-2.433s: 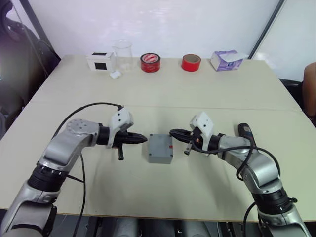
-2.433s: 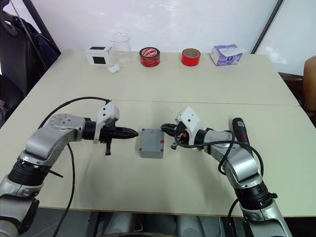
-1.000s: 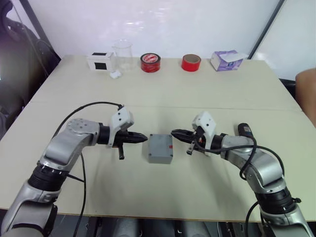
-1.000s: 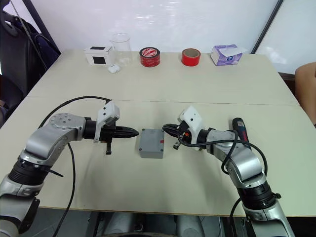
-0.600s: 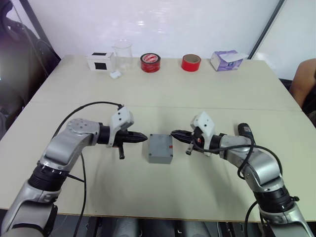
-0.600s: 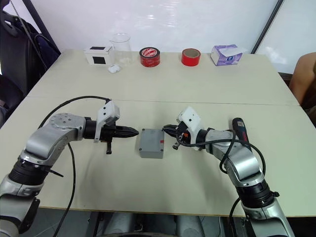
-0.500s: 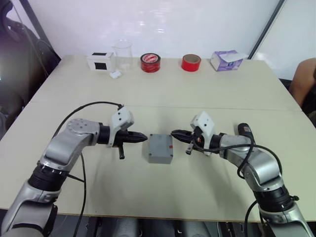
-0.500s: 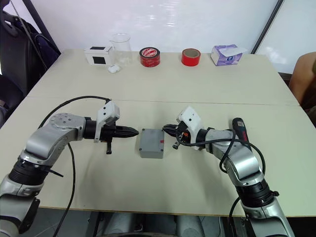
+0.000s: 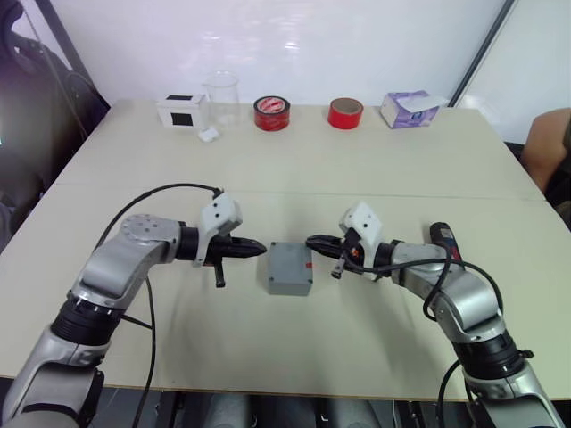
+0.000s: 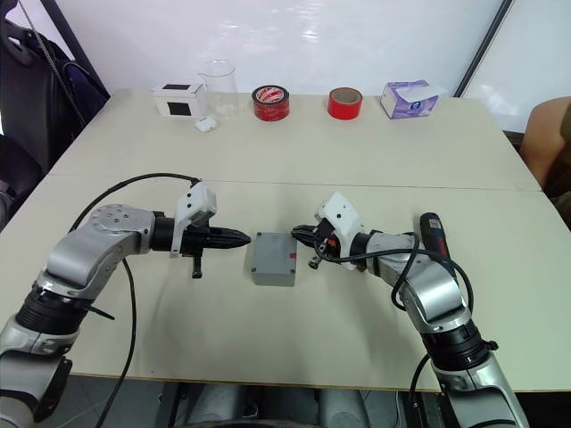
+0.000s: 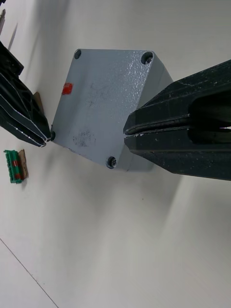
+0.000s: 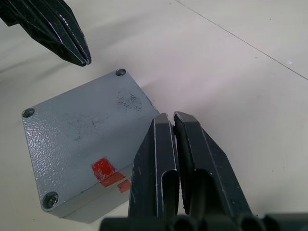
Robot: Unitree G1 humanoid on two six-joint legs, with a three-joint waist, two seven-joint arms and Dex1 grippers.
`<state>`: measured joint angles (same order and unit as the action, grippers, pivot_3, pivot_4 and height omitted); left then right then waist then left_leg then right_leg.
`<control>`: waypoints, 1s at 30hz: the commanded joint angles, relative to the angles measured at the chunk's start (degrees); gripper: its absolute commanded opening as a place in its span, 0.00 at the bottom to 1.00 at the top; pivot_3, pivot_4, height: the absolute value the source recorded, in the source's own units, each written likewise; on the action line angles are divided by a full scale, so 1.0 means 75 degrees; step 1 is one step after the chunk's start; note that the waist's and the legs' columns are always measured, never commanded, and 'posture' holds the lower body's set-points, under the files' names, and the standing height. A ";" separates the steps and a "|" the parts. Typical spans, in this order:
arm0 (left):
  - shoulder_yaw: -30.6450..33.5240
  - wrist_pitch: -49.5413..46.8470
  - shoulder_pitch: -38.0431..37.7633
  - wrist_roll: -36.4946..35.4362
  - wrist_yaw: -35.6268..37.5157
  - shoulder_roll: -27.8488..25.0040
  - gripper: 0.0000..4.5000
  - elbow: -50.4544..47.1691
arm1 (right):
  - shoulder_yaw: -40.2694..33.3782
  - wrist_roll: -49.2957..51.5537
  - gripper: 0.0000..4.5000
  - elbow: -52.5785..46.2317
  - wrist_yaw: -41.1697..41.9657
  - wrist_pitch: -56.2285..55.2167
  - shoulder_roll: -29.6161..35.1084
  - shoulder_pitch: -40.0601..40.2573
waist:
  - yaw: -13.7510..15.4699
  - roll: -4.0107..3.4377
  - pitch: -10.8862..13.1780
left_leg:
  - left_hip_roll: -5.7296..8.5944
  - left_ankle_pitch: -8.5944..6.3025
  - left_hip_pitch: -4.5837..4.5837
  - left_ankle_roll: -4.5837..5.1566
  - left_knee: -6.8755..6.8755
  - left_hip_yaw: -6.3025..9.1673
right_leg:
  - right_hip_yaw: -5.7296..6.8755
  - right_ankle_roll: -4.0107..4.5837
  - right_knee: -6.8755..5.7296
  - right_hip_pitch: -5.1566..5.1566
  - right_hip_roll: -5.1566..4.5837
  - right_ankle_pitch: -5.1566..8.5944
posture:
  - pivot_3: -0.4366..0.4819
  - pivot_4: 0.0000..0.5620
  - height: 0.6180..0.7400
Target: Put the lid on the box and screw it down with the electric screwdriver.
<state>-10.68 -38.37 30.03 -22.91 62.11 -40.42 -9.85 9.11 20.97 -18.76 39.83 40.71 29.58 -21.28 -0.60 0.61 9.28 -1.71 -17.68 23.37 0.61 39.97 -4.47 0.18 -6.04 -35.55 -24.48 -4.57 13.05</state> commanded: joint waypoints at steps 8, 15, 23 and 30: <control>0.0492 -0.0340 0.0293 -0.0602 0.0014 0.0073 0.00 -0.0338 | -0.0850 0.0690 0.61 -0.0616 0.0056 0.0530 0.0221 -0.0290 | 0.0006 0.0000 0.0000 | 0.0000 0.0000 0.0001 0.0000 0.0000 0.0001 | 0.0000 -0.0001 0.0000 0.0000 -0.0001 0.0000 | 0.48 0.27 1.00; 0.0952 -0.0565 0.0995 -0.1060 -0.0734 0.0812 0.00 -0.0446 | -0.2941 0.2016 0.72 -0.0607 -0.0728 0.2585 0.0679 -0.1247 | 0.0039 0.0000 0.0000 | 0.0001 0.0000 0.0002 0.0000 0.0002 0.0008 | -0.0001 -0.0003 0.0000 0.0000 -0.0004 -0.0003 | 0.48 0.27 1.00; -0.0240 0.0058 0.0948 -0.0917 0.0699 0.0392 0.00 -0.1047 | -0.2968 0.2447 0.99 0.1101 -0.1124 0.6865 0.3548 -0.2356 | 0.0028 -0.0006 0.0001 | -0.0001 -0.0001 0.0002 0.0002 -0.0008 0.0002 | 0.0001 0.0007 0.0005 -0.0004 -0.0005 0.0002 | 0.48 0.27 1.00; -0.1006 0.0844 0.0912 -0.0356 0.0766 0.0879 0.00 -0.1080 | -0.1400 0.3480 0.99 0.2213 -0.0527 0.6906 0.5466 -0.1826 | -0.0040 -0.0006 0.0002 | 0.0002 -0.0004 0.0003 0.0008 -0.0010 -0.0009 | -0.0023 0.0027 0.0041 -0.0003 -0.0011 0.0013 | 0.48 0.27 1.00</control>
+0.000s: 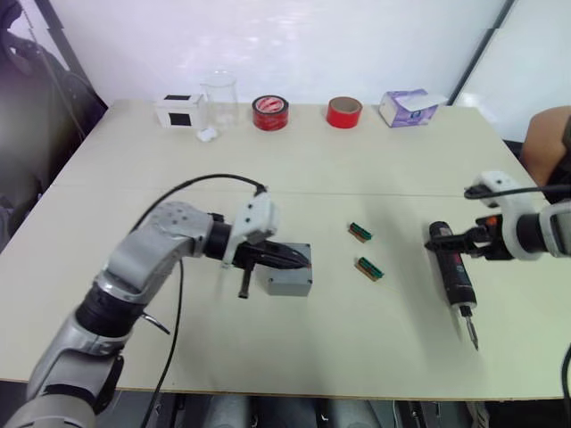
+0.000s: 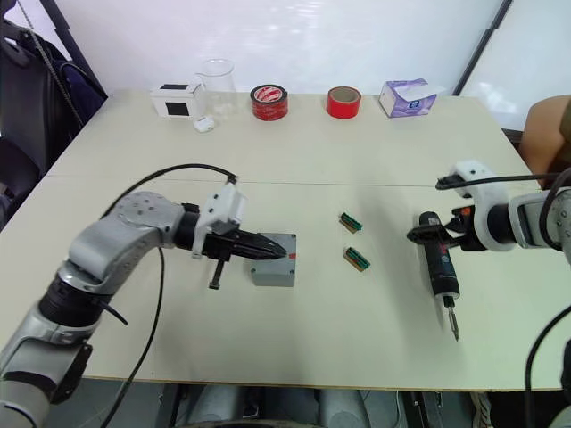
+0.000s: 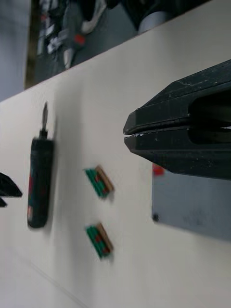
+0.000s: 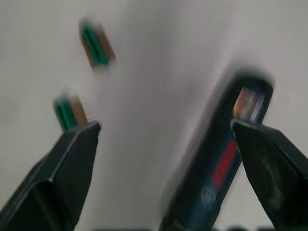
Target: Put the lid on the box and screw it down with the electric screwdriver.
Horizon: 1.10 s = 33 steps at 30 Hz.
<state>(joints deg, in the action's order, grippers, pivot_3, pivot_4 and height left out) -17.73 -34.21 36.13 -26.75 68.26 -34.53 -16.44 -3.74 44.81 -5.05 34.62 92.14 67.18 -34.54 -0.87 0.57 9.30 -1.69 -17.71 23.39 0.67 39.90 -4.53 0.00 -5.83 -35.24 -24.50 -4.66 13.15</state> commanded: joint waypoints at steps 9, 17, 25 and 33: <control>-0.0022 0.0252 -0.0135 0.0140 -0.0272 0.0175 0.00 -0.0415 | 0.1306 0.0034 0.99 0.1026 0.0814 0.0041 0.0746 0.0087 | 0.0030 -0.0001 0.0000 | -0.0004 0.0000 0.0002 0.0000 0.0001 0.0004 | 0.0001 -0.0003 -0.0003 -0.0004 0.0004 -0.0001 | 0.48 0.27 1.00; 0.0192 0.0032 -0.0463 0.0054 -0.0610 0.0006 0.00 -0.0761 | 0.2682 -0.1149 0.99 0.1968 0.1257 -0.0728 0.0292 -0.0523 | 0.0035 -0.0001 0.0000 | -0.0004 0.0000 0.0002 0.0000 0.0003 0.0004 | 0.0002 -0.0002 -0.0003 -0.0005 0.0005 0.0000 | 0.48 0.27 1.00; 0.0329 -0.0118 -0.0621 0.0030 -0.0818 -0.0117 0.00 -0.0935 | 0.3256 -0.1915 0.63 0.2729 0.1944 -0.1160 0.0061 -0.0750 | 0.0042 0.0001 0.0000 | -0.0003 0.0000 0.0004 0.0000 0.0009 0.0005 | 0.0003 -0.0005 -0.0003 -0.0001 0.0004 -0.0002 | 0.48 0.27 1.00; 0.0709 -0.0014 -0.0479 0.0078 -0.0927 -0.0216 0.00 -0.0345 | 0.2640 -0.2563 0.42 0.3357 0.1840 -0.1689 -0.0300 -0.1334 | -0.0008 0.0004 0.0001 | -0.0004 0.0000 0.0001 0.0000 0.0010 0.0002 | 0.0005 -0.0012 -0.0003 0.0000 0.0008 -0.0007 | 0.48 0.27 1.00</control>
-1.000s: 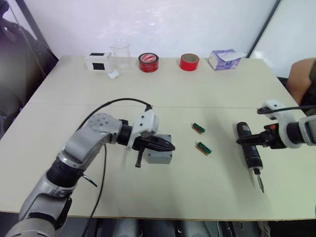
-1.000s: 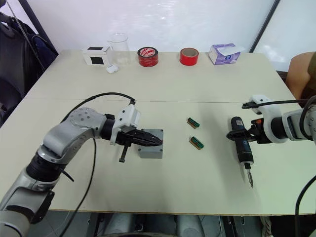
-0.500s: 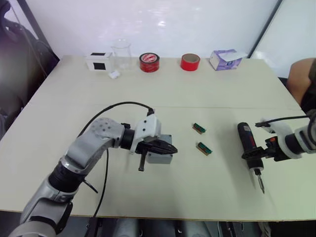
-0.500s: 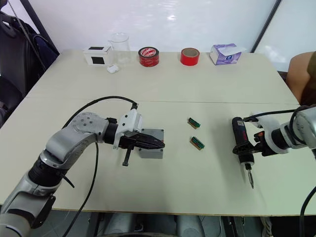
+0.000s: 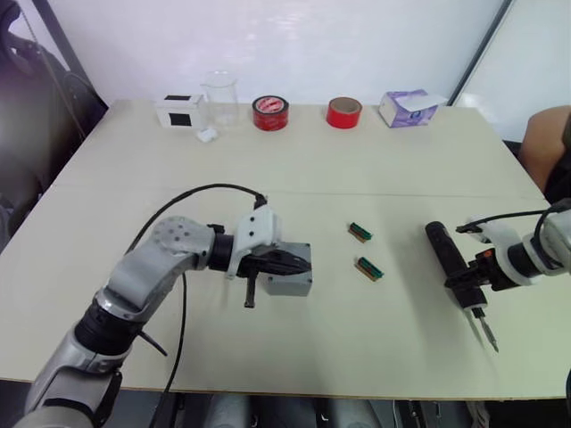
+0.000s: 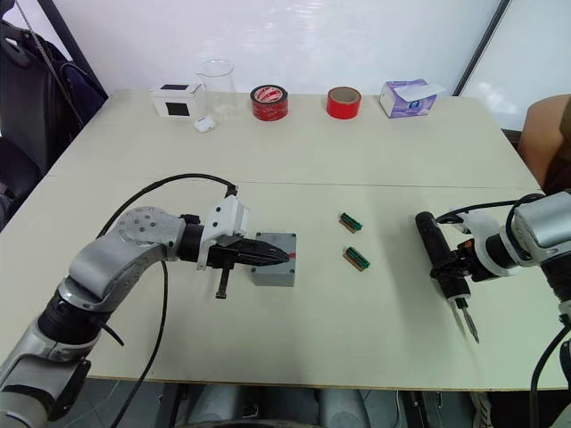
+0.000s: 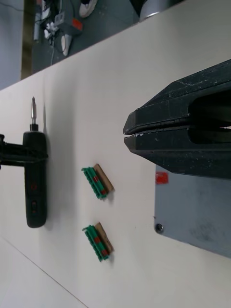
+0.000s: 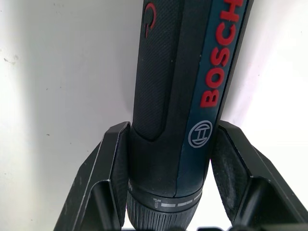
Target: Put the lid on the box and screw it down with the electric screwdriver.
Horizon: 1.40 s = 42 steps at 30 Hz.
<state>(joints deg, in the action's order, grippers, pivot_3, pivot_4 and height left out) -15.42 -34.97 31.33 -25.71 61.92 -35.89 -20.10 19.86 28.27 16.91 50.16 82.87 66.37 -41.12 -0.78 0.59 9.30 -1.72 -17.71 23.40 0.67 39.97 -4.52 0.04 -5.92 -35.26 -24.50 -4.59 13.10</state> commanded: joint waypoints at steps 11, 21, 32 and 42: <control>0.1556 -0.0272 0.0666 -0.0528 -0.0503 0.0179 0.00 0.1331 | -0.8578 0.1622 0.42 -0.2383 -0.5625 -0.1653 -0.5234 -0.1846 | 0.0163 -0.0050 0.0028 | -0.0013 0.0025 0.0025 -0.0043 -0.0021 -0.0003 | 0.0012 -0.0035 -0.0088 -0.0054 0.0025 -0.0014 | 0.48 0.27 1.00; 0.0326 -0.0518 0.0751 0.0036 0.0219 -0.0308 0.00 0.1305 | -0.5448 0.2190 0.42 -0.6705 -0.4422 -0.4190 -0.7274 0.0892 | 0.0119 -0.0059 0.0032 | 0.0021 0.0025 0.0026 -0.0042 -0.0037 -0.0006 | 0.0012 -0.0023 -0.0084 -0.0052 -0.0010 -0.0001 | 0.48 0.27 1.00; -0.0495 0.0044 0.0529 0.0885 0.0542 -0.0434 0.00 0.1336 | -0.3537 0.1100 0.42 -0.6978 -0.3437 -0.6058 -0.6890 0.2916 | 0.0004 -0.0055 0.0031 | 0.0016 0.0026 0.0002 -0.0043 -0.0026 0.0005 | 0.0015 -0.0020 -0.0098 -0.0038 -0.0002 0.0001 | 0.48 0.27 1.00; -0.0554 0.0196 0.0419 0.1129 0.0488 -0.0224 0.00 0.1535 | -0.3072 0.0675 0.42 -0.6499 -0.3454 -0.6685 -0.6875 0.2848 | 0.0010 -0.0055 0.0031 | 0.0011 0.0026 0.0000 -0.0043 -0.0025 0.0005 | 0.0014 -0.0020 -0.0099 -0.0038 0.0003 0.0002 | 0.48 0.27 1.00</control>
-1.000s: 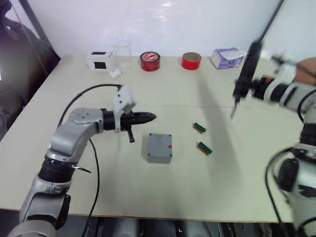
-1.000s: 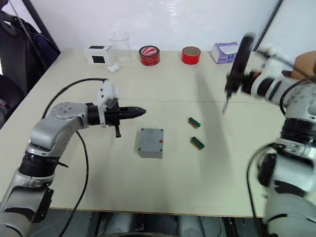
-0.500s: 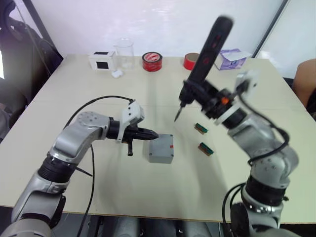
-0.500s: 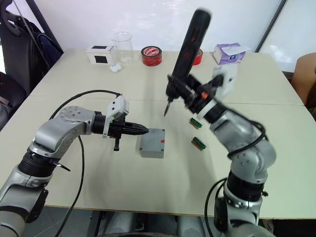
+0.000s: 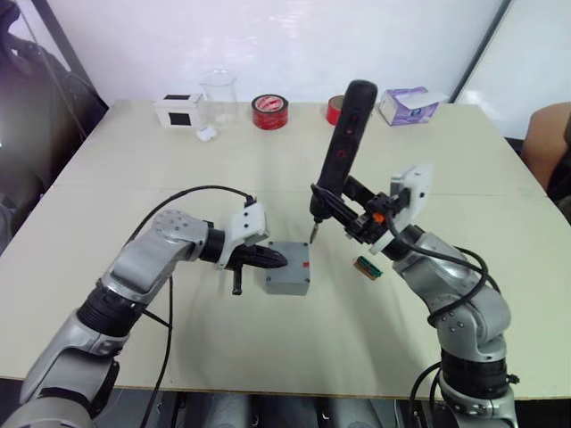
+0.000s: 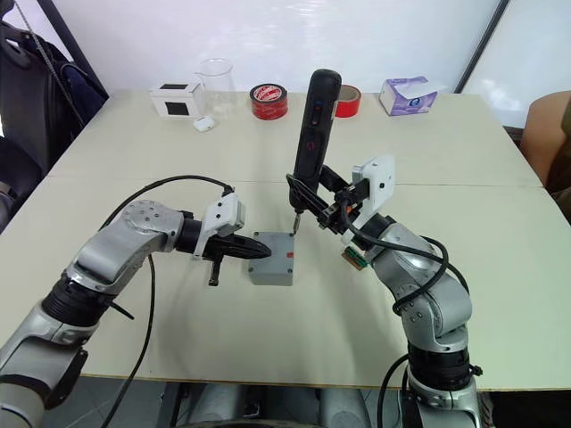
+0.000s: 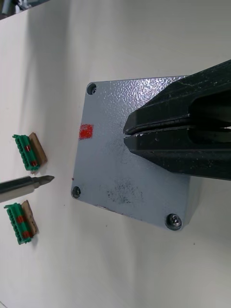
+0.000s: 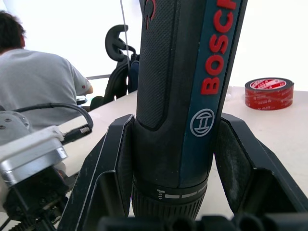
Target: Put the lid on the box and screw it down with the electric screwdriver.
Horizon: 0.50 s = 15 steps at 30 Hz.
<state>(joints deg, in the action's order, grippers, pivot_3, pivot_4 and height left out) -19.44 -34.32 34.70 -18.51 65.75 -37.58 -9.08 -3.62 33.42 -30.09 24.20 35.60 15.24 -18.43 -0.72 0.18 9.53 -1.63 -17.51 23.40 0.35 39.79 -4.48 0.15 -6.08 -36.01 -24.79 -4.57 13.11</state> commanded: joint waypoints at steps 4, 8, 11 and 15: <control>0.0021 0.0195 -0.0011 0.0208 0.0003 0.0026 0.00 0.0150 | 0.0236 -0.0153 0.42 -0.0118 -0.0036 -0.0540 -0.0149 -0.0157 | 0.0004 0.0000 0.0000 | 0.0000 0.0000 0.0000 0.0000 0.0002 0.0000 | 0.0000 0.0000 -0.0001 0.0000 0.0000 0.0000 | 0.48 0.27 1.00; 0.0031 0.0287 0.0006 0.0251 -0.0006 0.0029 0.00 0.0212 | 0.0345 -0.0348 0.42 0.0014 -0.0071 -0.0703 -0.0126 -0.0212 | 0.0005 0.0000 0.0000 | 0.0000 0.0000 0.0000 0.0000 0.0003 0.0000 | 0.0000 0.0000 -0.0001 0.0001 0.0000 0.0000 | 0.48 0.27 1.00; 0.0024 0.0292 0.0002 0.0255 -0.0017 0.0036 0.00 0.0193 | 0.0402 -0.0459 0.42 0.0064 -0.0023 -0.0789 -0.0073 -0.0205 | 0.0005 0.0000 0.0000 | 0.0000 0.0000 0.0000 0.0000 0.0004 0.0000 | 0.0000 0.0000 -0.0001 0.0001 0.0000 0.0000 | 0.48 0.27 1.00; 0.0023 0.0301 -0.0020 0.0279 -0.0046 0.0052 0.00 0.0167 | 0.0510 -0.0666 0.42 0.0185 0.0067 -0.0948 0.0021 -0.0132 | 0.0003 0.0000 0.0000 | -0.0001 0.0000 -0.0001 0.0000 0.0005 0.0000 | 0.0000 0.0000 -0.0002 0.0001 0.0000 0.0000 | 0.48 0.27 1.00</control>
<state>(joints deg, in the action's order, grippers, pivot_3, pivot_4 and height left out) -19.37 -31.96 34.68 -17.50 65.78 -37.10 -7.80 0.35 28.66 -26.74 24.10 31.31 15.33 -18.45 -0.69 0.18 9.53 -1.64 -17.52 23.39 0.35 39.82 -4.48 0.15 -6.08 -36.02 -24.78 -4.57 13.11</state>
